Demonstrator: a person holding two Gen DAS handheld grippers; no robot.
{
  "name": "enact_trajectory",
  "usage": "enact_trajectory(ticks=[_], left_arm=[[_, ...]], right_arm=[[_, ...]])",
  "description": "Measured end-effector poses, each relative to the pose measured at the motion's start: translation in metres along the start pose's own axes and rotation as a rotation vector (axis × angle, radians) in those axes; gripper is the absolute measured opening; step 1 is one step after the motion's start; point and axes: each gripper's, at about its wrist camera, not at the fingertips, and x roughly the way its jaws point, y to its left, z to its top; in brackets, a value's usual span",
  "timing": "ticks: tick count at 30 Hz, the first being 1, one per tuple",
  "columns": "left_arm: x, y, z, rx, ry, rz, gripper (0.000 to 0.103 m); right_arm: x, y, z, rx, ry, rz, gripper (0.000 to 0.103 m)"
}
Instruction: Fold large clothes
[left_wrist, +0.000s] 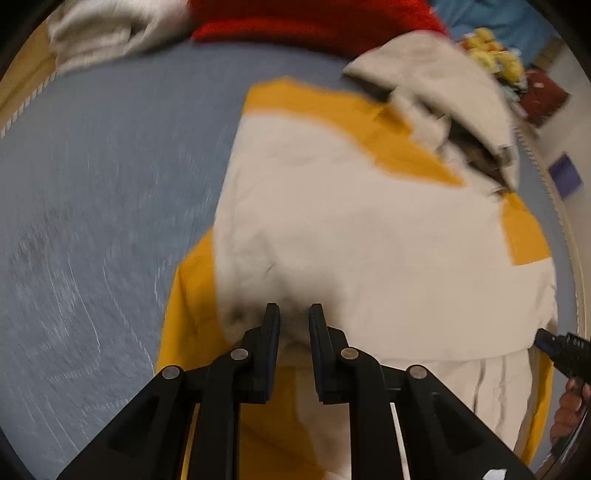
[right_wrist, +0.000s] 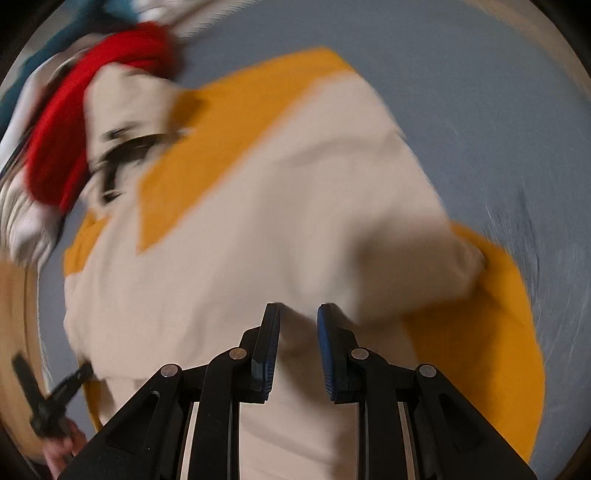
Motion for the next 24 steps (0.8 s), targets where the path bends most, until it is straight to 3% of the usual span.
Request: enact_trajectory(ticks=[3, 6, 7, 10, 13, 17, 19, 21, 24], left_arm=[[-0.005, -0.001, 0.001, 0.03, -0.041, 0.009, 0.028], [0.023, 0.016, -0.007, -0.005, 0.089, 0.065, 0.03], [0.02, 0.018, -0.006, -0.03, 0.078, 0.047, 0.03], [-0.017, 0.007, 0.003, 0.013, -0.022, 0.04, 0.03], [-0.058, -0.011, 0.008, 0.084, -0.142, 0.051, 0.03], [-0.106, -0.026, 0.012, 0.1, -0.255, -0.033, 0.033], [-0.125, -0.034, 0.014, 0.131, -0.308, -0.045, 0.041], [-0.139, -0.045, 0.014, 0.154, -0.359, -0.051, 0.057], [-0.153, -0.051, 0.011, 0.158, -0.386, -0.07, 0.064]], right_arm=[[-0.012, 0.005, 0.004, -0.031, -0.062, -0.014, 0.022], [-0.002, -0.002, 0.002, -0.038, -0.029, -0.055, 0.022], [-0.001, -0.009, 0.0, 0.001, -0.018, -0.042, 0.022], [-0.023, 0.005, -0.003, -0.064, -0.073, -0.071, 0.022], [-0.071, 0.04, -0.009, -0.232, -0.238, -0.081, 0.022], [-0.148, 0.086, -0.035, -0.408, -0.439, -0.013, 0.022], [-0.182, 0.1, -0.052, -0.458, -0.514, -0.002, 0.022], [-0.213, 0.112, -0.068, -0.486, -0.562, -0.008, 0.022], [-0.25, 0.12, -0.086, -0.5, -0.619, 0.005, 0.025]])
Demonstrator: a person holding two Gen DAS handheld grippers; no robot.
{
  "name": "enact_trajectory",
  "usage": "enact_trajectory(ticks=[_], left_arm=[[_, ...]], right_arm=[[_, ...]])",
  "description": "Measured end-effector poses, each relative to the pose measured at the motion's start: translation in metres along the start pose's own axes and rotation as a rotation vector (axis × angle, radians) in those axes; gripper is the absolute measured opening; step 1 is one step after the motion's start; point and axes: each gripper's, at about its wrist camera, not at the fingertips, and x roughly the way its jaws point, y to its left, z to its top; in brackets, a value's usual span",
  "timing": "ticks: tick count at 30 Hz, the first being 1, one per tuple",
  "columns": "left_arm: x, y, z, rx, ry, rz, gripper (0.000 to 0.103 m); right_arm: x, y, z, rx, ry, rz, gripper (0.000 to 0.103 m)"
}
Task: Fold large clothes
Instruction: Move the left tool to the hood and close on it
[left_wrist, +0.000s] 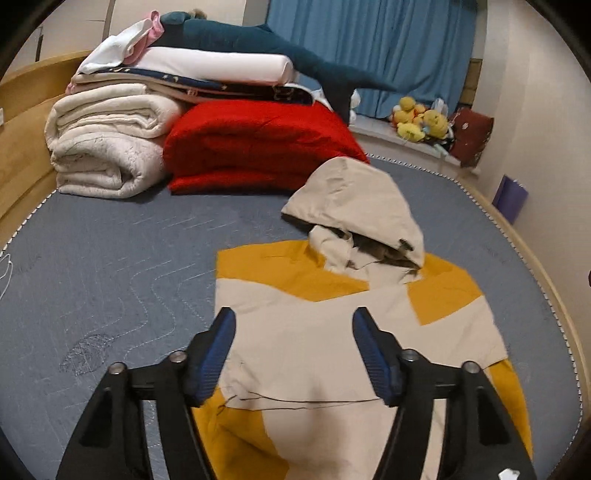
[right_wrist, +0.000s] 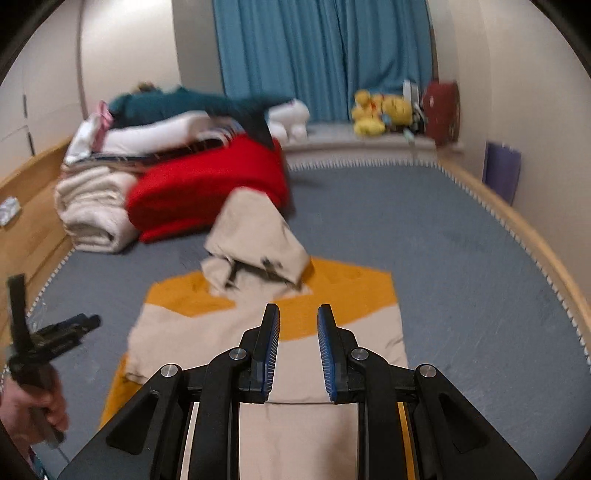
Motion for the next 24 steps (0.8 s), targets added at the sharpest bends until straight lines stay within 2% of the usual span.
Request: enact_trajectory(ticks=[1, 2, 4, 6, 9, 12, 13, 14, 15, 18, 21, 24], left_arm=[[-0.001, -0.003, 0.001, 0.001, 0.003, -0.009, 0.064], [-0.001, -0.006, 0.002, 0.005, 0.008, -0.01, 0.064], [-0.003, -0.009, 0.004, 0.023, 0.01, 0.001, 0.064], [-0.004, -0.013, 0.008, 0.034, -0.001, 0.005, 0.064], [0.005, -0.017, 0.025, 0.035, -0.005, 0.033, 0.064], [0.035, -0.023, 0.057, 0.015, 0.047, 0.052, 0.064], [0.05, -0.025, 0.073, 0.01, 0.079, 0.051, 0.064], [0.064, -0.029, 0.086, 0.018, 0.095, 0.038, 0.058], [0.077, -0.032, 0.098, 0.033, 0.101, 0.033, 0.048], [0.122, -0.042, 0.132, 0.079, 0.127, 0.035, 0.031], [0.166, -0.047, 0.165, 0.091, 0.14, 0.029, 0.028], [0.211, -0.046, 0.195, 0.048, 0.165, -0.006, 0.028]], right_arm=[[-0.011, -0.002, -0.001, -0.002, -0.028, -0.01, 0.034], [-0.018, -0.005, -0.004, 0.001, -0.049, -0.016, 0.052], [-0.013, -0.014, -0.01, 0.03, -0.063, -0.042, 0.065], [0.002, -0.028, -0.013, 0.086, 0.007, -0.018, 0.065], [0.026, -0.046, -0.01, 0.161, 0.043, 0.003, 0.067], [0.053, -0.057, -0.008, 0.196, 0.078, -0.02, 0.072], [0.063, -0.06, -0.006, 0.219, 0.109, 0.016, 0.072], [0.068, -0.059, -0.005, 0.22, 0.115, 0.038, 0.072], [0.069, -0.058, -0.003, 0.213, 0.112, 0.038, 0.072], [0.072, -0.052, -0.002, 0.155, 0.107, 0.0, 0.072], [0.077, -0.049, -0.003, 0.093, 0.136, 0.013, 0.072], [0.077, -0.053, -0.005, 0.052, 0.136, -0.064, 0.072]])
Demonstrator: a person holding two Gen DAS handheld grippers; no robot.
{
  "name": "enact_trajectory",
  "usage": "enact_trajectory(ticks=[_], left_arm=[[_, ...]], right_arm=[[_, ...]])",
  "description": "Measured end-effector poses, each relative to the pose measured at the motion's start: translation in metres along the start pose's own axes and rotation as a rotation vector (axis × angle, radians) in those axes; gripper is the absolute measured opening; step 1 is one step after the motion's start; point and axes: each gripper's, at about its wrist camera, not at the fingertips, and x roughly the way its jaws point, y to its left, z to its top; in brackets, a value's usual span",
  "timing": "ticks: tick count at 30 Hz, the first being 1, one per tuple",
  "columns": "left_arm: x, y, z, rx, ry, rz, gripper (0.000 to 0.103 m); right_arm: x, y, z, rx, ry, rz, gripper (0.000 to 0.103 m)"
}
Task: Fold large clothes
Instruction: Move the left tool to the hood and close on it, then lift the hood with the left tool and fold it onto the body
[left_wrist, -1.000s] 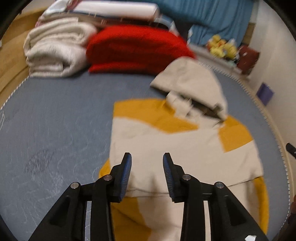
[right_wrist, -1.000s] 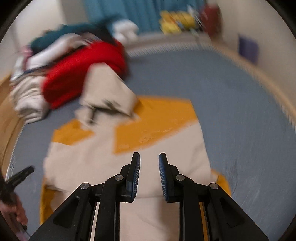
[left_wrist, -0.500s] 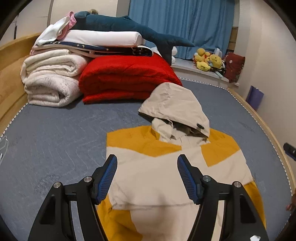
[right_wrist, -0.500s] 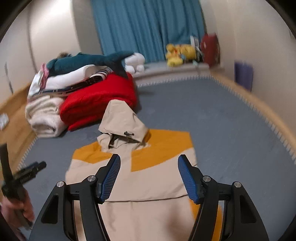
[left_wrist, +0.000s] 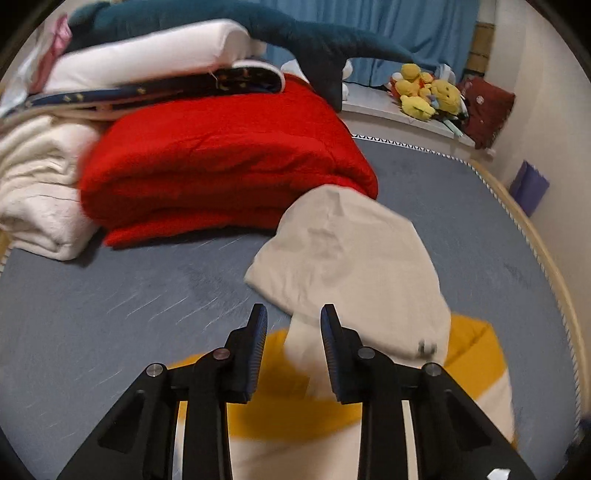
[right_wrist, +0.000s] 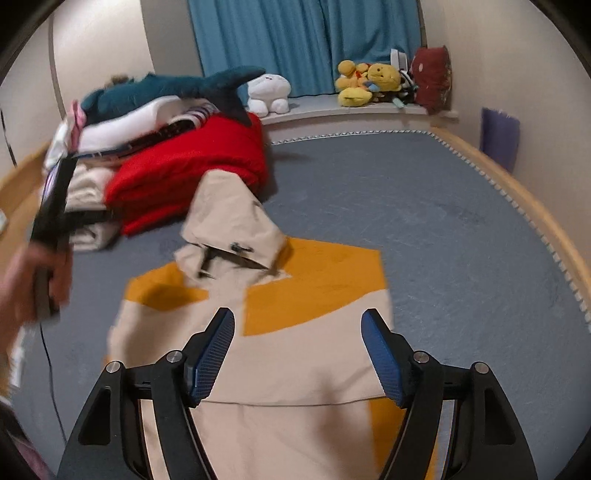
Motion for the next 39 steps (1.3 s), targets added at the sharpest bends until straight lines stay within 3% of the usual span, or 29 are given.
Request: enact_trajectory(ticks=[3, 5, 7, 10, 11, 12, 16, 18, 19, 20, 21, 22, 23, 27, 31, 34, 37, 39], left_arm=[[0.038, 0.004, 0.028, -0.078, 0.044, -0.049, 0.028], [0.065, 0.002, 0.048, -0.118, 0.081, -0.063, 0.028], [0.086, -0.001, 0.062, -0.165, 0.126, -0.102, 0.031], [0.113, -0.008, 0.082, -0.244, 0.158, -0.128, 0.047], [0.121, -0.012, 0.089, -0.268, 0.162, -0.13, 0.058], [0.13, -0.017, 0.094, -0.286, 0.173, -0.132, 0.064], [0.167, -0.035, 0.107, -0.348, 0.255, -0.141, 0.064], [0.175, -0.042, 0.112, -0.341, 0.26, -0.111, 0.064], [0.177, -0.046, 0.113, -0.32, 0.265, -0.08, 0.062], [0.177, -0.05, 0.112, -0.296, 0.264, -0.046, 0.049], [0.177, -0.053, 0.113, -0.284, 0.265, -0.052, 0.02], [0.176, -0.054, 0.112, -0.268, 0.266, -0.068, 0.008], [0.17, -0.055, 0.109, -0.254, 0.256, -0.068, 0.006], [0.125, -0.046, 0.087, -0.258, 0.201, -0.09, 0.002], [0.042, -0.05, 0.037, -0.214, 0.14, -0.167, 0.001], [-0.028, -0.049, -0.03, -0.265, 0.129, -0.268, 0.001], [-0.09, -0.067, -0.107, -0.237, 0.081, -0.33, 0.001], [-0.098, -0.085, -0.155, -0.196, 0.143, -0.365, 0.001]], right_arm=[[0.003, -0.009, 0.001, 0.024, -0.004, -0.037, 0.069], [0.006, -0.013, 0.003, 0.029, -0.007, -0.049, 0.058], [0.008, -0.017, 0.005, 0.026, -0.015, -0.063, 0.056], [0.014, -0.024, 0.004, 0.031, -0.008, -0.093, 0.056], [0.017, -0.027, 0.003, 0.038, 0.0, -0.095, 0.056], [0.02, -0.031, 0.002, 0.05, 0.012, -0.099, 0.056], [0.028, -0.036, 0.0, 0.058, 0.029, -0.105, 0.056], [0.029, -0.037, 0.0, 0.05, 0.029, -0.108, 0.056], [0.029, -0.038, 0.0, 0.051, 0.03, -0.106, 0.056], [0.029, -0.039, 0.001, 0.053, 0.03, -0.102, 0.056], [0.028, -0.039, 0.001, 0.056, 0.03, -0.1, 0.056], [0.028, -0.04, 0.001, 0.061, 0.032, -0.095, 0.056], [0.027, -0.041, 0.001, 0.066, 0.034, -0.087, 0.056], [0.024, -0.04, 0.003, 0.086, 0.037, -0.056, 0.056], [0.019, -0.038, 0.003, 0.11, 0.046, -0.008, 0.056], [0.017, -0.032, 0.003, 0.127, 0.051, 0.032, 0.056], [0.014, -0.023, 0.003, 0.135, 0.043, 0.055, 0.056], [0.013, -0.019, 0.003, 0.147, 0.042, 0.081, 0.056]])
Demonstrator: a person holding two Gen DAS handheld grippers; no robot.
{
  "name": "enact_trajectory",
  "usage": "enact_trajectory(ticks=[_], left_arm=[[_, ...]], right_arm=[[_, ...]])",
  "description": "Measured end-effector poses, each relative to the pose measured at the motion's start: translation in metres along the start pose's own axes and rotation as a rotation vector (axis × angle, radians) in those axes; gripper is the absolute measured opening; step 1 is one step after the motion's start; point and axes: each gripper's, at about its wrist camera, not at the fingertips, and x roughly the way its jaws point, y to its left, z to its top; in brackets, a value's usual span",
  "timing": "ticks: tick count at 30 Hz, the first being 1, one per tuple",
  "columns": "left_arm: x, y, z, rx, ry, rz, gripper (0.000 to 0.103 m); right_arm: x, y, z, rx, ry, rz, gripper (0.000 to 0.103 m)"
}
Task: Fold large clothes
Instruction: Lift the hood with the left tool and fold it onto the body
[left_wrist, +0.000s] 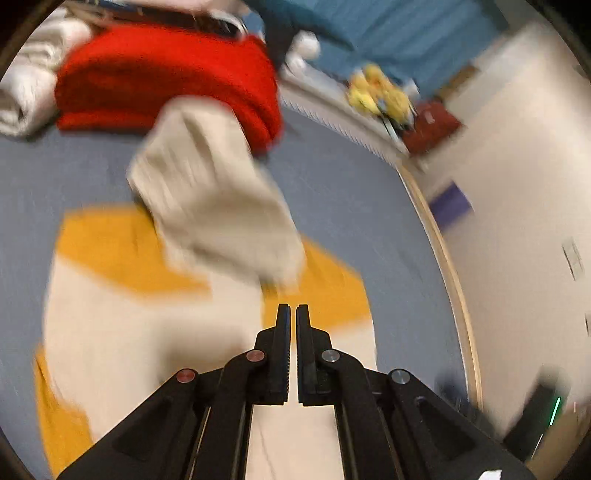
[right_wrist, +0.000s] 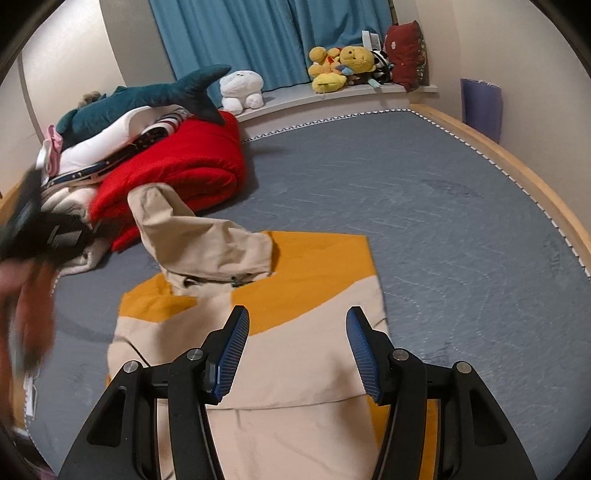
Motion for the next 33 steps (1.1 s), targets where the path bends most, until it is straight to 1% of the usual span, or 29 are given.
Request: enact_trajectory(ticks=[1, 2, 3, 4, 5, 7, 8, 9, 10, 11, 12, 13, 14, 15, 16, 17, 19, 23, 25, 27, 29, 31, 32, 33], left_arm=[[0.008, -0.004, -0.021, 0.033, 0.064, 0.003, 0.001], [0.012, -0.003, -0.034, 0.051, 0.094, 0.018, 0.001], [0.01, 0.003, -0.043, 0.05, 0.091, 0.048, 0.002], [0.006, 0.009, -0.043, 0.044, 0.08, 0.06, 0.002], [0.002, 0.016, -0.035, 0.049, 0.063, 0.072, 0.002], [0.001, 0.029, -0.008, 0.072, 0.035, 0.119, 0.008], [0.002, 0.036, 0.012, 0.08, 0.019, 0.157, 0.016], [0.005, 0.042, 0.034, 0.09, 0.0, 0.198, 0.029], [0.009, 0.046, 0.054, 0.09, -0.011, 0.225, 0.036], [0.014, 0.053, 0.081, 0.079, -0.022, 0.241, 0.043], [0.018, 0.056, 0.098, 0.076, -0.028, 0.247, 0.047], [0.026, 0.059, 0.121, 0.075, -0.031, 0.253, 0.051], [0.035, 0.066, 0.139, 0.055, -0.023, 0.253, 0.058], [0.044, 0.073, 0.155, 0.035, -0.016, 0.252, 0.062], [0.055, 0.079, 0.171, 0.015, -0.01, 0.257, 0.062], [0.068, 0.086, 0.19, -0.02, -0.011, 0.277, 0.062], [0.095, 0.096, 0.216, -0.071, -0.001, 0.286, 0.063], [0.154, 0.096, 0.263, -0.135, 0.068, 0.249, 0.066], [0.175, 0.093, 0.281, -0.152, 0.066, 0.252, 0.066], [0.19, 0.09, 0.294, -0.159, 0.06, 0.259, 0.069], [0.211, 0.088, 0.3, -0.155, 0.091, 0.286, 0.069], [0.225, 0.088, 0.301, -0.156, 0.13, 0.319, 0.069], [0.228, 0.088, 0.301, -0.154, 0.133, 0.329, 0.061], [0.227, 0.088, 0.301, -0.144, 0.13, 0.326, 0.032]], right_arm=[[0.0, 0.001, -0.001, 0.007, 0.0, 0.01, 0.056], [0.0, 0.002, -0.001, 0.011, 0.0, 0.014, 0.056], [0.001, 0.004, -0.003, 0.014, 0.001, 0.015, 0.056], [0.001, 0.005, -0.004, 0.016, 0.003, 0.017, 0.056], [0.0, 0.006, -0.006, 0.019, 0.006, 0.018, 0.056], [-0.002, 0.007, -0.007, 0.023, 0.008, 0.028, 0.056], [-0.004, 0.008, -0.007, 0.021, 0.005, 0.035, 0.056], [-0.005, 0.009, -0.008, 0.017, 0.002, 0.036, 0.056], [-0.007, 0.01, -0.008, 0.009, -0.003, 0.034, 0.056], [-0.007, 0.011, -0.007, 0.004, -0.006, 0.031, 0.056], [-0.006, 0.011, -0.007, 0.003, -0.006, 0.03, 0.056], [-0.005, 0.009, -0.007, 0.005, -0.004, 0.028, 0.056], [-0.002, 0.008, -0.008, 0.006, 0.0, 0.023, 0.056], [0.0, 0.006, -0.008, 0.007, 0.005, 0.019, 0.056], [0.004, 0.002, -0.009, 0.009, 0.015, 0.012, 0.056], [0.007, 0.001, -0.008, 0.01, 0.02, 0.005, 0.056], [0.013, -0.008, -0.008, 0.012, 0.028, -0.026, 0.056], [0.021, -0.03, -0.004, 0.045, 0.029, -0.097, 0.056], [0.027, -0.039, -0.005, 0.05, 0.044, -0.116, 0.056], [0.03, -0.043, -0.005, 0.038, 0.057, -0.129, 0.056], [0.031, -0.045, -0.004, 0.033, 0.053, -0.142, 0.056], [0.032, -0.045, -0.004, 0.039, 0.054, -0.136, 0.056], [0.032, -0.044, -0.005, 0.036, 0.056, -0.131, 0.056], [0.033, -0.042, -0.006, 0.021, 0.062, -0.124, 0.056]])
